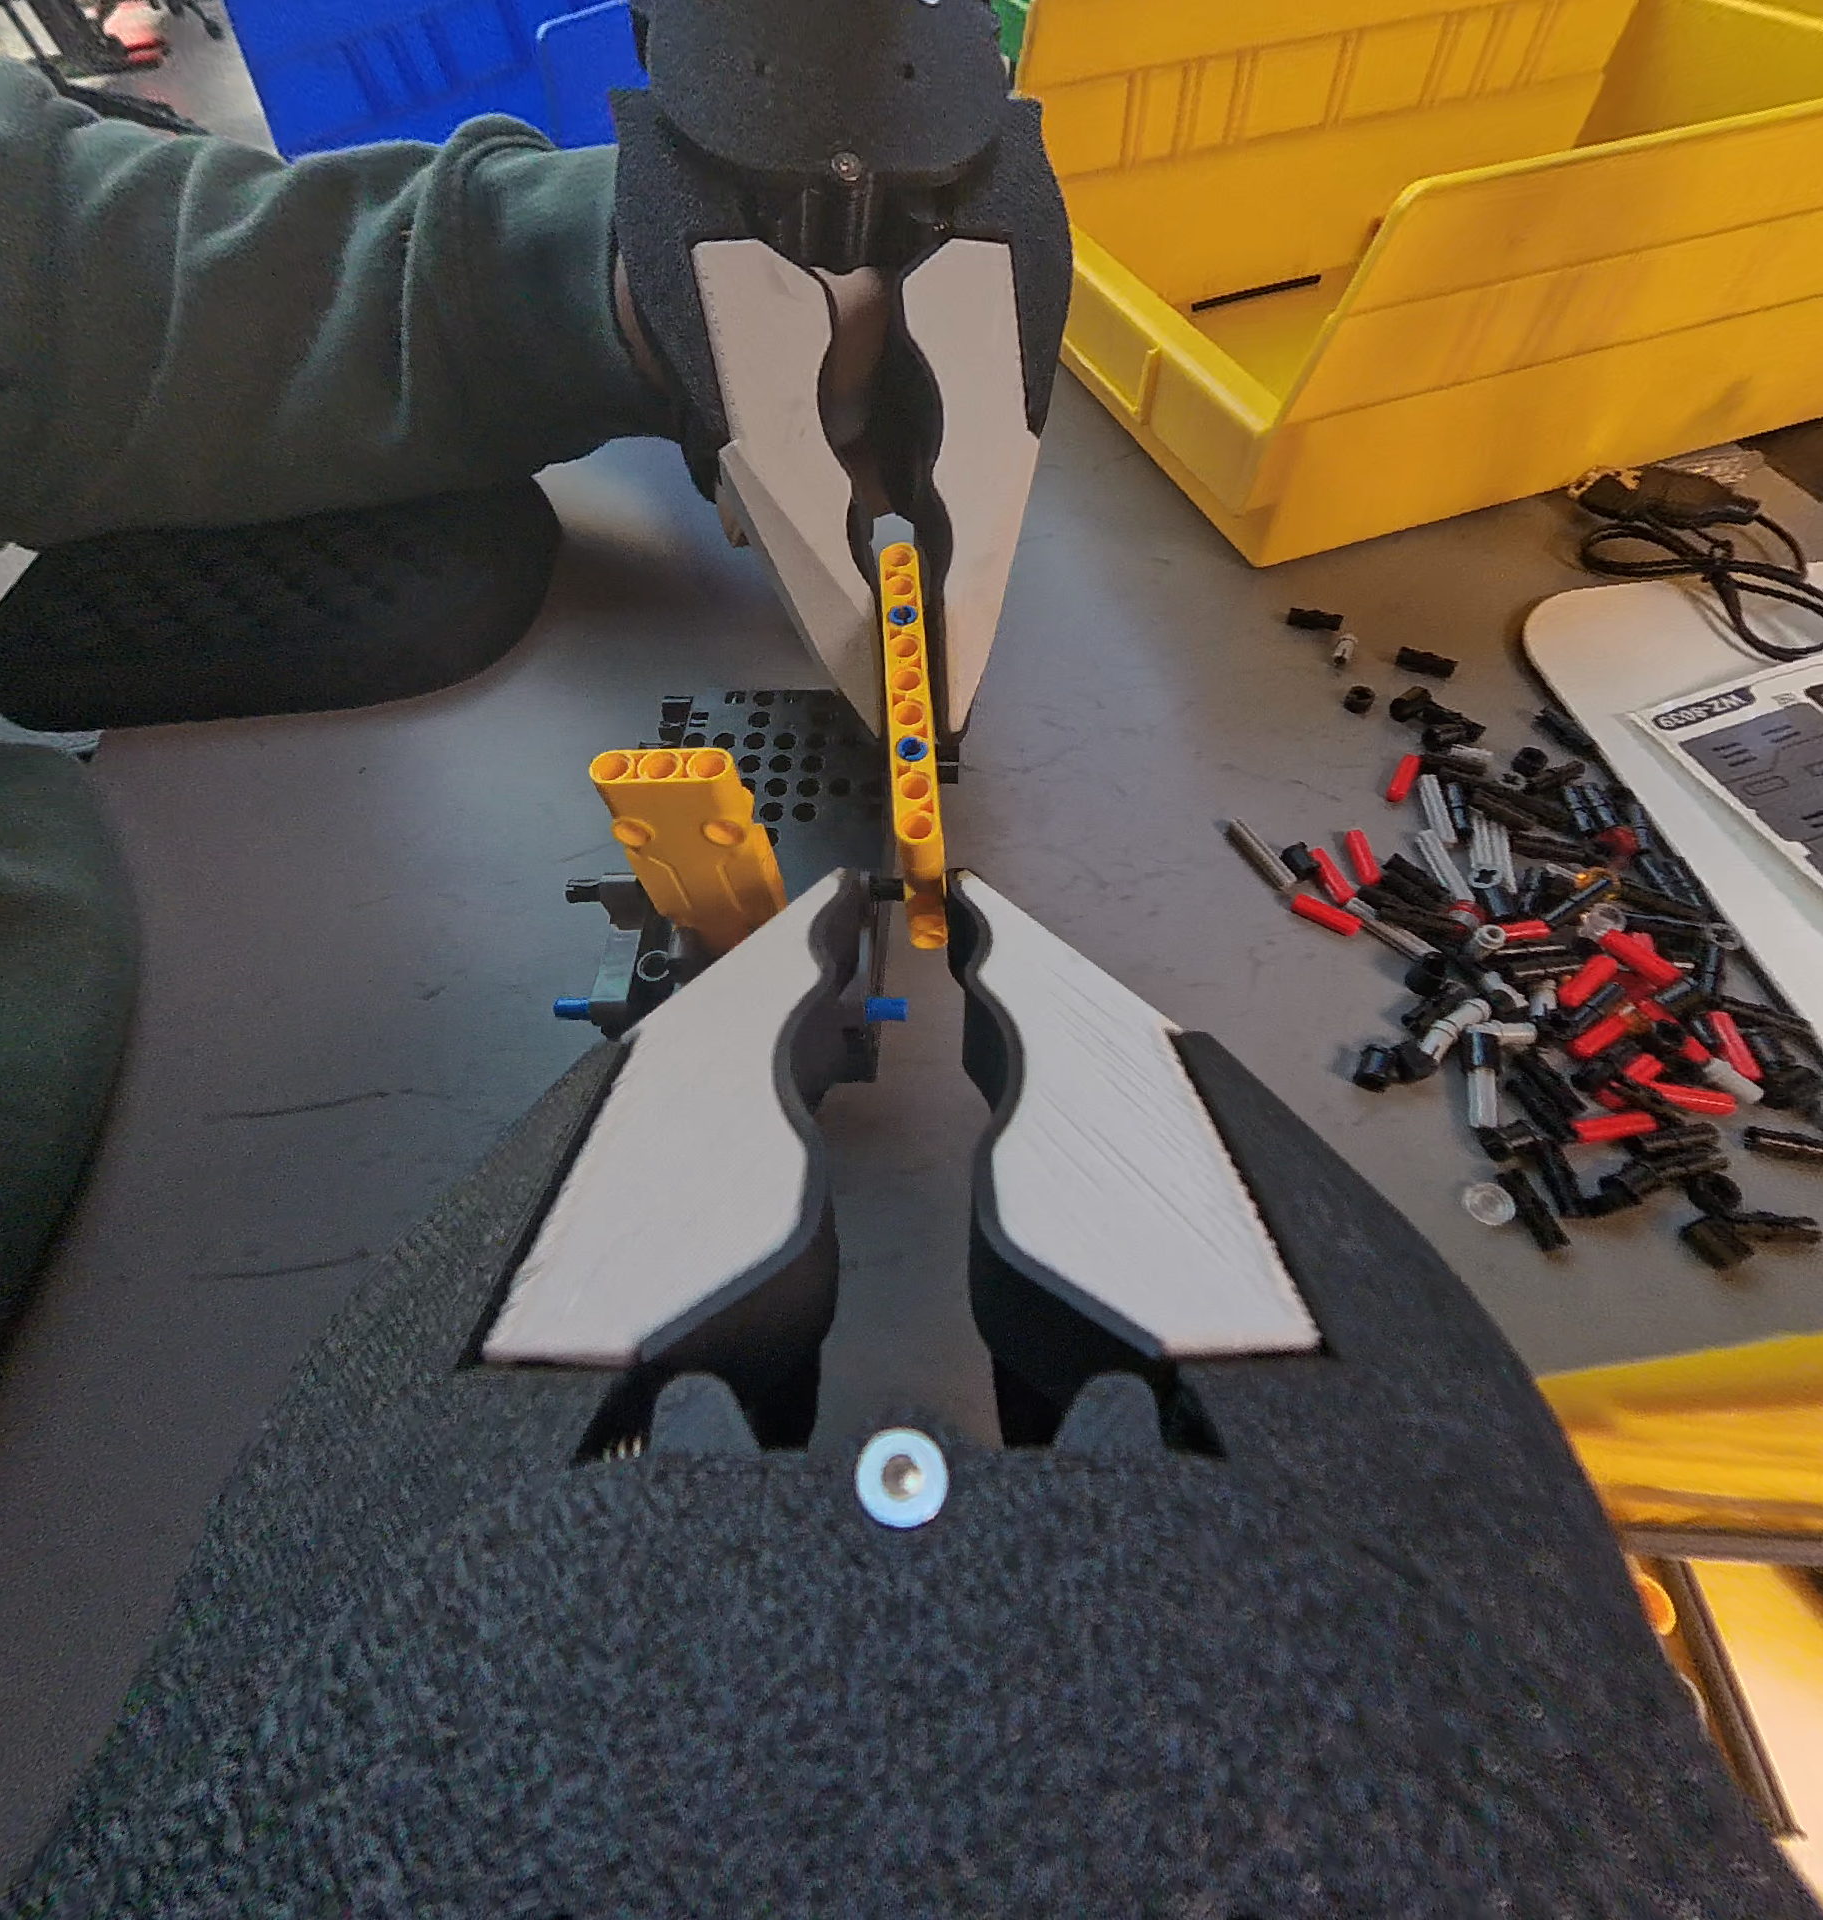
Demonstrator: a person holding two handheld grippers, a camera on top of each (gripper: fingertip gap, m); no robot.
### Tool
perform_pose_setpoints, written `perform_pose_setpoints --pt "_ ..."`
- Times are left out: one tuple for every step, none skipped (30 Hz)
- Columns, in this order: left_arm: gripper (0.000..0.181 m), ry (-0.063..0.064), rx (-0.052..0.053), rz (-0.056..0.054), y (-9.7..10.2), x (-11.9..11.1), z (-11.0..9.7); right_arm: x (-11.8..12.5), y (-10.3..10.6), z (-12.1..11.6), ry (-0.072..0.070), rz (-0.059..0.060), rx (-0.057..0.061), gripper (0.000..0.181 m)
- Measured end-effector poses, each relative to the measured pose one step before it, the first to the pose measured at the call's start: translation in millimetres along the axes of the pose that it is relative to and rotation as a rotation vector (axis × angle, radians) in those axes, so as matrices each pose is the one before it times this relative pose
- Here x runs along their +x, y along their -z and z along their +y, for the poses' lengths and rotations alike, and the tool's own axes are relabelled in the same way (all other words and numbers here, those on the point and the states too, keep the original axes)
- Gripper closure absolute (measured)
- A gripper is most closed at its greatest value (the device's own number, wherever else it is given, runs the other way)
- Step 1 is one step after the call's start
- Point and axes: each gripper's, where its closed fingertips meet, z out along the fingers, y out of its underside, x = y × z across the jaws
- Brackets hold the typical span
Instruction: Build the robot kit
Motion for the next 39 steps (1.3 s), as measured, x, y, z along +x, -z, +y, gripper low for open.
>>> perform_pose_setpoints --pt "0.174 -0.0011 -0.0037 0.0163 0.14 0.47 0.55 -2.09 -0.11 1.56 0.0033 -0.0150 -0.0100 0.159" --pt "0.175 0.0021 -0.0043 0.0194 0.10 0.39 0.69 -2.01 -0.13 2.79 0.0069 -0.0137 -0.0175 0.152" --pt "0.175 0.0062 -0.0027 0.0252 0.14 0.96 0.30 -0.57 0.01 3.09 0.0121 -0.0044 -0.0188 0.148" --pt "0.175 0.0052 -0.0025 0.0234 0.02 0.70 0.18 -0.04 -0.02 2.41 0.0128 -0.0011 -0.0147 0.144" --pt "0.175 -0.0013 -0.0039 0.0148 -0.19 -0.04 0.12 0.04 -0.14 -0.28 0.0039 -0.0050 0.0007 0.144" --pt "0.175 -0.0060 -0.0037 0.0101 -0.20 0.16 0.09 0.11 -0.79 0.09 -0.0020 -0.0088 -0.0036 0.144" --pt "0.175 -0.0042 -0.0021 0.0116 -0.26 0.84 0.09 0.64 -1.47 0.72 -0.0017 -0.0077 -0.0095 0.144" --pt "0.175 -0.0017 -0.0003 0.0135 -0.03 1.66 0.10 1.05 -1.85 1.87 0.0050 -0.0058 -0.0178 0.145" --pt "0.175 -0.0042 0.0018 0.0090 0.20 1.72 -0.14 0.16 -1.69 1.52 0.0069 -0.0106 -0.0160 0.144" --pt "0.175 -0.0077 0.0040 0.0013 0.60 1.08 -0.24 -1.09 -1.32 0.25 0.0005 -0.0181 -0.0071 0.144" --pt "0.175 -0.0076 0.0069 -0.0034 0.85 0.69 -0.71 -1.14 -0.70 -1.39 -0.0093 -0.0181 0.0021 0.144" --pt "0.175 -0.0053 0.0086 -0.0053 0.97 0.31 -0.91 -1.22 -0.54 -2.15 -0.0120 -0.0162 0.0071 0.144" --pt "0.175 -0.0030 0.0081 -0.0047 0.87 0.23 -0.76 -1.79 -0.43 -2.29 -0.0094 -0.0155 0.0086 0.145" --pt "0.175 -0.0023 0.0059 -0.0021 0.51 0.52 -0.41 -2.39 -0.51 -1.29 -0.0047 -0.0157 0.0049 0.145" --pt "0.175 -0.0039 0.0029 0.0008 0.24 0.94 -0.11 -2.39 -0.84 -0.18 -0.0004 -0.0138 -0.0016 0.146" --pt "0.175 -0.0057 -0.0008 0.0028 -0.29 1.05 0.34 -1.32 -1.18 0.55 0.0034 -0.0060 -0.0058 0.146" --pt "0.175 -0.0057 -0.0048 0.0036 -0.70 1.15 0.66 -1.57 -1.48 0.65 0.0037 -0.0070 -0.0073 0.146" --pt "0.174 -0.0051 -0.0075 0.0028 -1.08 0.98 0.96 -2.11 -1.45 0.18 0.0008 -0.0106 -0.0052 0.147" --pt "0.174 -0.0055 -0.0085 0.0013 -1.12 0.85 1.15 -2.08 -1.63 0.01 -0.0004 -0.0105 -0.0048 0.147" --pt "0.174 -0.0060 -0.0057 0.0001 -1.11 0.84 0.66 -1.82 -1.86 0.70 0.0027 -0.0064 -0.0089 0.147" --pt "0.175 -0.0052 -0.0018 0.0022 -0.64 1.28 0.05 -1.47 -1.78 1.97 0.0094 -0.0030 -0.0161 0.150" --pt "0.175 -0.0047 -0.0025 0.0034 -0.64 1.47 0.22 -1.06 -1.86 3.15 0.0140 0.0020 -0.0214 0.155" --pt "0.175 -0.0040 -0.0017 0.0002 -0.40 1.01 0.14 -0.73 -0.97 0.29 0.0086 0.0028 -0.0039 0.155" --pt "0.175 -0.0014 0.0016 -0.0021 0.09 0.54 -0.33 -0.37 0.15 -0.46 0.0013 0.0015 0.0005 0.155" --pt "0.175 0.0007 0.0018 -0.0030 0.24 0.18 -0.21 0.22 0.37 -0.36 0.0045 0.0044 0.0010 0.155" --pt "0.175 0.0019 0.0003 -0.0017 0.11 0.16 0.06 0.21 -0.01 -0.18 0.0079 0.0063 0.0007 0.155" --pt "0.175 0.0039 -0.0008 0.0002 0.28 0.26 0.11 -0.10 -0.17 -0.19 0.0051 0.0041 0.0007 0.155" --pt "0.175 0.0045 -0.0009 0.0008 0.22 0.28 0.19 0.01 0.03 -0.26 0.0039 0.0025 -0.0003 0.156" --pt "0.174 0.0035 -0.0009 0.0006 0.09 0.25 0.01 -0.13 -0.01 -0.15 0.0033 0.0012 -0.0019 0.157" --pt "0.174 0.0023 -0.0025 -0.0001 -0.06 0.32 0.25 0.15 0.10 -0.17 0.0033 0.0016 -0.0024 0.157" --pt "0.174 0.0011 -0.0060 -0.0006 -0.36 0.17 0.67 0.23 -0.16 -0.26 0.0040 0.0018 -0.0021 0.157" --pt "0.173 -0.0006 -0.0099 -0.0020 -0.84 0.22 1.08 0.35 -0.06 -0.40 0.0051 0.0018 -0.0012 0.157" --pt "0.171 -0.0019 -0.0131 -0.0028 -1.35 0.17 1.47 1.13 -0.08 -0.20 0.0061 0.0059 -0.0038 0.157" --pt "0.169 -0.0017 -0.0140 -0.0022 -1.60 0.24 1.48 0.58 0.13 -0.17 0.0071 0.0005 -0.0039 0.158" --pt "0.169 -0.0013 -0.0120 -0.0016 -1.40 0.45 1.03 0.23 0.03 0.04 0.0065 -0.0033 -0.0058 0.158" --pt "0.169 -0.0017 -0.0082 -0.0015 -1.13 0.52 0.21 -0.11 -0.04 0.07 0.0059 -0.0061 -0.0069 0.157" --pt "0.169 -0.0020 -0.0058 -0.0020 -0.74 0.45 -0.26 -0.23 -0.17 -0.24 0.0084 -0.0064 -0.0057 0.158" --pt "0.170 -0.0016 -0.0068 -0.0034 -0.21 0.22 -0.09 -0.26 -0.27 -0.29 0.0111 -0.0046 -0.0059 0.158" --pt "0.170 -0.0013 -0.0074 -0.0046 -0.04 0.19 -0.16 -0.14 -0.32 -0.51 0.0101 -0.0036 -0.0053 0.157"
